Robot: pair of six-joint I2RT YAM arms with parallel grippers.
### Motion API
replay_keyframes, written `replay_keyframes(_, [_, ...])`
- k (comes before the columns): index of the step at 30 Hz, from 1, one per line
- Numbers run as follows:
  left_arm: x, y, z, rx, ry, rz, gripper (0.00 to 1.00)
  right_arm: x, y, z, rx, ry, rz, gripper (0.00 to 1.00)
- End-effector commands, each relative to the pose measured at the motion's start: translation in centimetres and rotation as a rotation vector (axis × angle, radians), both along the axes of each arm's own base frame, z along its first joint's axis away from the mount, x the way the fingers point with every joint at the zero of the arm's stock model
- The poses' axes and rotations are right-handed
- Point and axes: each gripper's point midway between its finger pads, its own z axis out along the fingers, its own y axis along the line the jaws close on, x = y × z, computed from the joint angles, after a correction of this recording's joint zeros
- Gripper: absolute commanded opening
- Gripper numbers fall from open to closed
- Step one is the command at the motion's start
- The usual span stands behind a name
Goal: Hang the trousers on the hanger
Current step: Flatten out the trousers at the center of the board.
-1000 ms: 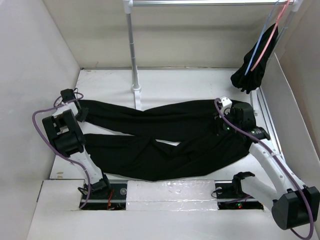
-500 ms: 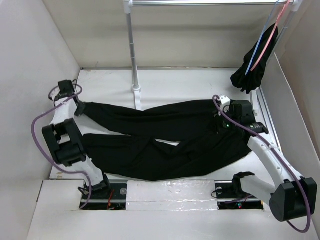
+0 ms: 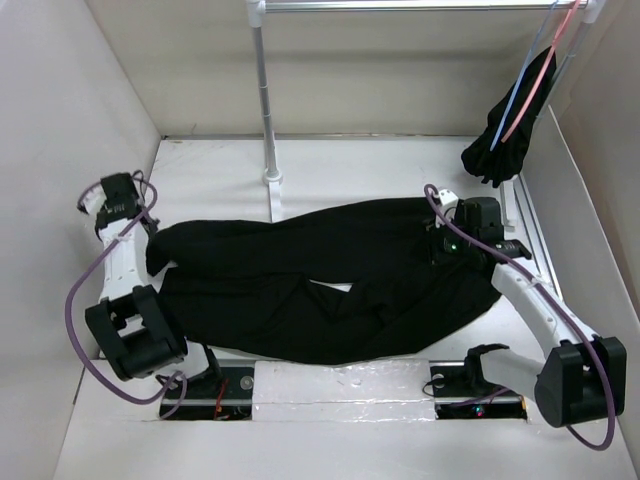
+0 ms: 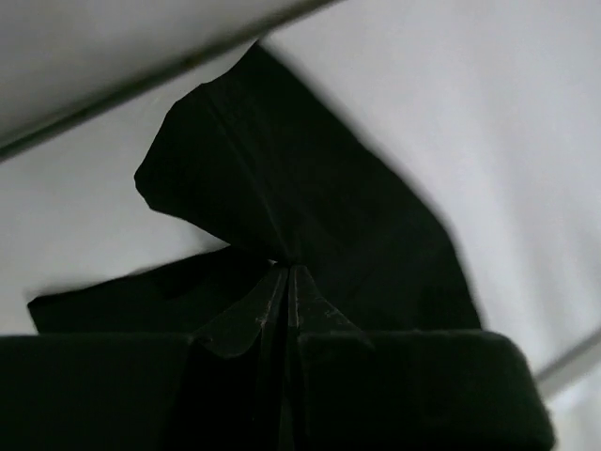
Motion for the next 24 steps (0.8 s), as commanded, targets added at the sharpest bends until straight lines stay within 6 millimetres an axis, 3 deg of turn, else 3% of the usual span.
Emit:
replay_keyframes(1, [-3.5,-0.6,-4.1,-0.026,0.138,0.01,0.0,0.9,0.0,1.6,0.019,-0.059,0.007,0.27])
replay_keyframes(5, [-5.4,-1.1,-5.5,-0.04,0.189,0.03,0.0,0.9,-0.9,1.2,-0.003,-0.044,-0.021,0.27])
replay_keyframes(10, [-7.4,-1.6,-3.5,-0.017,0.171,0.039,0.0,1.1,-1.9,1.0,-0.015,-0.028,-0.056,0.28])
replay_keyframes(13, [-9.1,-4.0,-5.3,-0.112,0.248,0.022,0.0,1.7,-2.1,1.4,-0.009,-0.027,-0.062,0.28])
replay_keyframes(14, [-9.5,-4.5,-6.0,-0.136,0.253,0.017,0.04,2.0,-2.0,1.7,-0.007,-0.027,-0.06,0.28])
replay_keyframes(16, [-9.7,-4.3,-6.0,-0.153,0.232,0.039,0.33,2.2,-2.0,1.9,-0.007,-0.028,-0.058,0.28])
replay_keyframes(17, [-9.1,-3.9,-5.7,-0.136,0.213,0.042,0.69,2.4,-1.9,1.9,-0.007,-0.027,-0.058,0.28])
replay_keyframes(18, [-8.2,-2.9,-4.7,-0.102,0.194,0.059,0.93,2.5,-1.9,1.6,-0.007,-0.018,-0.057,0.28])
replay_keyframes(20, [-6.3,-1.9,-3.0,-0.07,0.147,0.056,0.95,2.4,-1.9,1.3,-0.008,-0.006,-0.053,0.28])
replay_keyframes(21, [-4.5,-1.1,-0.9,-0.04,0.085,0.054,0.95,2.3,-1.7,1.1,-0.013,-0.004,-0.045,0.28])
replay_keyframes(24, [-1.6,0.5,0.8,0.003,0.006,0.074,0.9,2.2,-1.2,0.6,-0.028,0.009,-0.028,0.28])
